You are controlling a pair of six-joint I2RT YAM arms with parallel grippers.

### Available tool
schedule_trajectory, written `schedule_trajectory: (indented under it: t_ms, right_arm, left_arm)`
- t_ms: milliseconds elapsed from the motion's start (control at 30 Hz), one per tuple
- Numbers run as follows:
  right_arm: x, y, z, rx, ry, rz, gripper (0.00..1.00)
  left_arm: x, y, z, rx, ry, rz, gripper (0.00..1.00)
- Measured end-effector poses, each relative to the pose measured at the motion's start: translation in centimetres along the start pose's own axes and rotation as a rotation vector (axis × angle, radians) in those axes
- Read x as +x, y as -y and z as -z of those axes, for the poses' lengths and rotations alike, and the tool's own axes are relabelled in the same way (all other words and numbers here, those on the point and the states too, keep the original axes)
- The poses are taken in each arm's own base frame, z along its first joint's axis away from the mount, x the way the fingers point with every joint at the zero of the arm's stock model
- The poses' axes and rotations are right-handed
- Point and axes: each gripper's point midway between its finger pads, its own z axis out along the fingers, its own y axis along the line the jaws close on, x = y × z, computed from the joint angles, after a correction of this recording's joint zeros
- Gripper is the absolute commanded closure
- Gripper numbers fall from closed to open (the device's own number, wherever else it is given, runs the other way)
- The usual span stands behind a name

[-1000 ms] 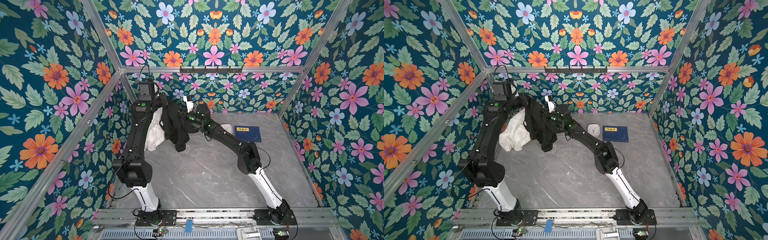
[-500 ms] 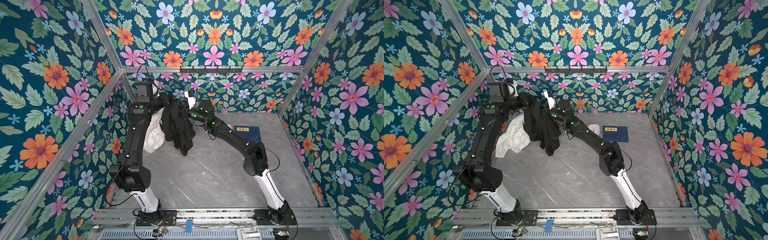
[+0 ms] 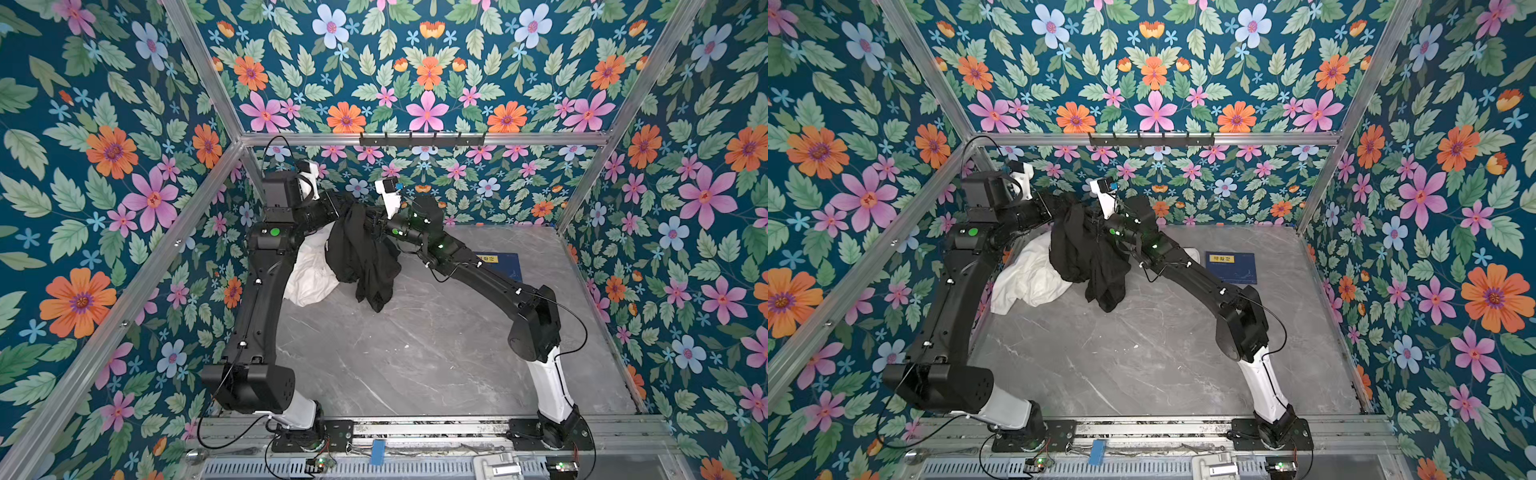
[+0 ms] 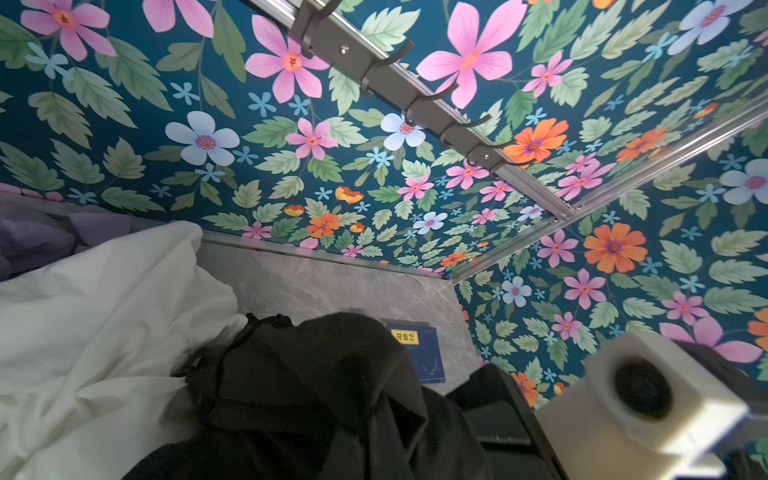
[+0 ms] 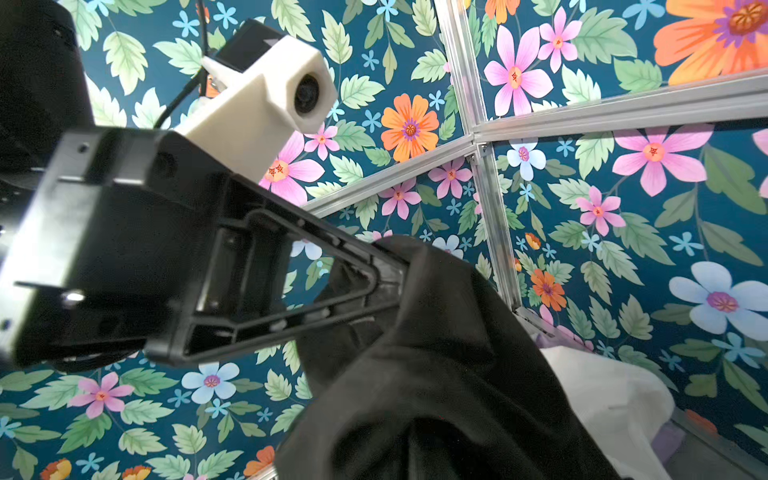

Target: Pick out a specific cloth from the pile

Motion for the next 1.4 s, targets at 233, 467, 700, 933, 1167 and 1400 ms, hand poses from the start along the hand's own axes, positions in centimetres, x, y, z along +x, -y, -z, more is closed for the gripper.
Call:
schedule_trajectory:
  t_ms: [233,467,700,933,1167,1400]
  right_arm:
    - [-1.0,-1.5,2.4,-0.001,-0.007,0.035,1.00]
    - [-1.9,-4.0,5.8,-0.012,-0.019,0.044,1.00]
    - [-1.3,-8.1,10.2,-0.020,-0.056,0.058,1.00]
    - [2.4,-9.0,14.9,0.044,-0.129,0.041,1.00]
    - [4.4,-8.3,19.5,0.148,-0.154,0.029,1.00]
    - [7.8,-6.7,22.4,0.244,-0.206,0.017,1.00]
  left_arm:
    - [1.3,2.5,2.1,0.085,-0.001,0.020,1.00]
    - [3.7,5.4,3.6,0.158,-0.035,0.013,1.00]
    - [8.3,7.5,4.3,0.205,-0.114,0.017,1.00]
    - [13.8,7.5,4.5,0.212,-0.214,0.063,1.00]
    - [17.5,7.2,3.5,0.229,-0.285,0.113,1.00]
    - [22.0,4.0,1.0,0.174,-0.383,0.171,1.00]
